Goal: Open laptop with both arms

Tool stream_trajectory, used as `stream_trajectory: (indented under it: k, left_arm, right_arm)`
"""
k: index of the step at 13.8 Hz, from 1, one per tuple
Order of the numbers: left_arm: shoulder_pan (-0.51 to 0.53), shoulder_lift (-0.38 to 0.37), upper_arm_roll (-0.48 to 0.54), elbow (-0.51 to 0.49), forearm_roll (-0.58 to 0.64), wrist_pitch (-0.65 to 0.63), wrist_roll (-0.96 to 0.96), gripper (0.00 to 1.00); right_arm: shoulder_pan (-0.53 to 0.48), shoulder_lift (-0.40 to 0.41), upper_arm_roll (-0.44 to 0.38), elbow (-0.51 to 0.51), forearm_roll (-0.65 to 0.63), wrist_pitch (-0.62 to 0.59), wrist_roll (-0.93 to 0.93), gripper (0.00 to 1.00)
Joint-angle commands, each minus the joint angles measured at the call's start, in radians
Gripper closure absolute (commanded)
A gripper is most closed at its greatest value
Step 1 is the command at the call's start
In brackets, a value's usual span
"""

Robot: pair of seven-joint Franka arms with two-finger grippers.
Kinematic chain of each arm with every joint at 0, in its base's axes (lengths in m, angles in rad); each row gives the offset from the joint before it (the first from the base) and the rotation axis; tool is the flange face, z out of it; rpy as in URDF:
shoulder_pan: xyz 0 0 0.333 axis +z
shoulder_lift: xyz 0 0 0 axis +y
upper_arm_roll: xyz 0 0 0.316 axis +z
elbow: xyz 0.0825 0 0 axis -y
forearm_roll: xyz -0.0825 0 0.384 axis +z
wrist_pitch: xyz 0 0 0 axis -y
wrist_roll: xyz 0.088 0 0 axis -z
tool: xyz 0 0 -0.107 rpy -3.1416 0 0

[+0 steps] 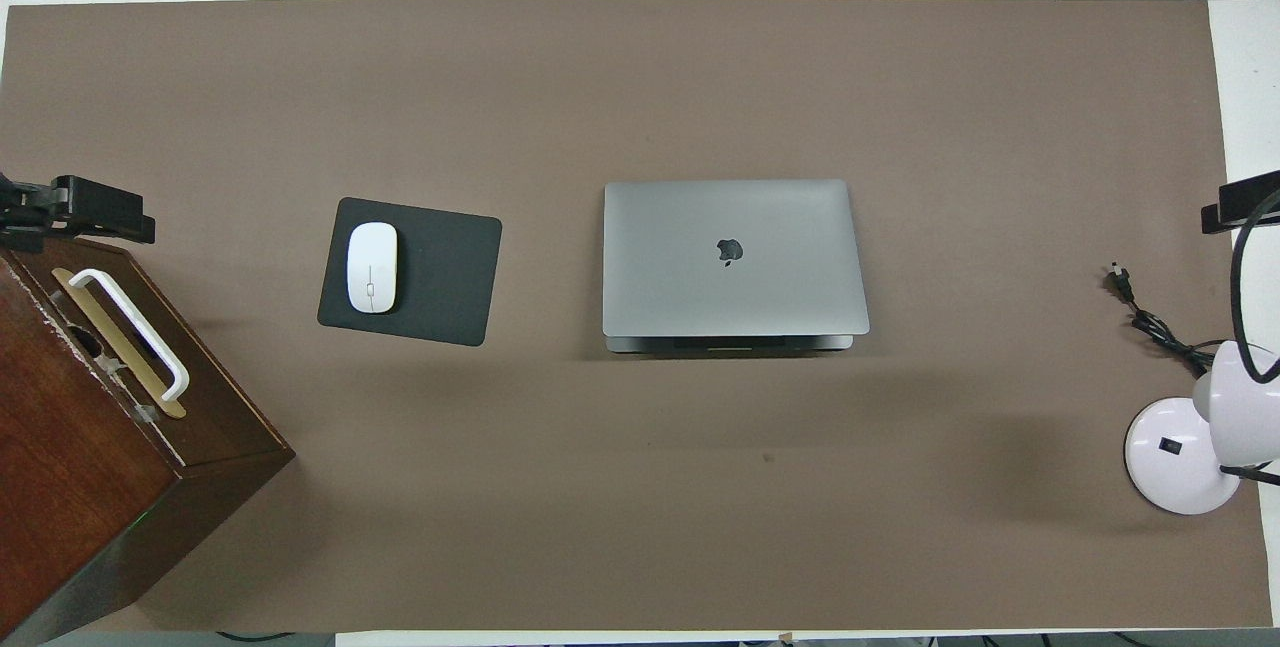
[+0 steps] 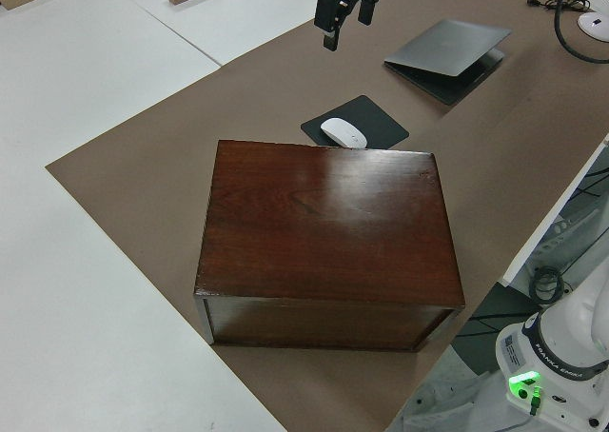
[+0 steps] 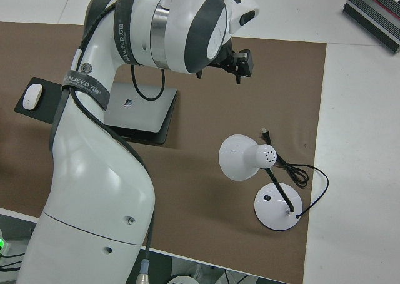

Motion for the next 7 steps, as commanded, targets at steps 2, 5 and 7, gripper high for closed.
stream_trajectory:
  k: [2, 5, 7]
  left_arm:
    - [0.021, 0.003, -0.008, 0.013, 0.014, -0.003, 0.018, 0.00]
    - [0.021, -0.003, -0.008, 0.005, 0.014, -0.001, 0.013, 0.00]
    - [0.021, -0.003, -0.008, 0.003, 0.014, 0.000, 0.009, 0.00]
  right_arm:
    - [-0.002, -0.029, 0.004, -0.052, -0.012, 0.031, -0.024, 0.00]
    - [-0.005, -0.044, 0.004, -0.078, -0.012, 0.032, -0.024, 0.00]
    - [-0.005, -0.050, 0.004, -0.086, -0.012, 0.031, -0.030, 0.00]
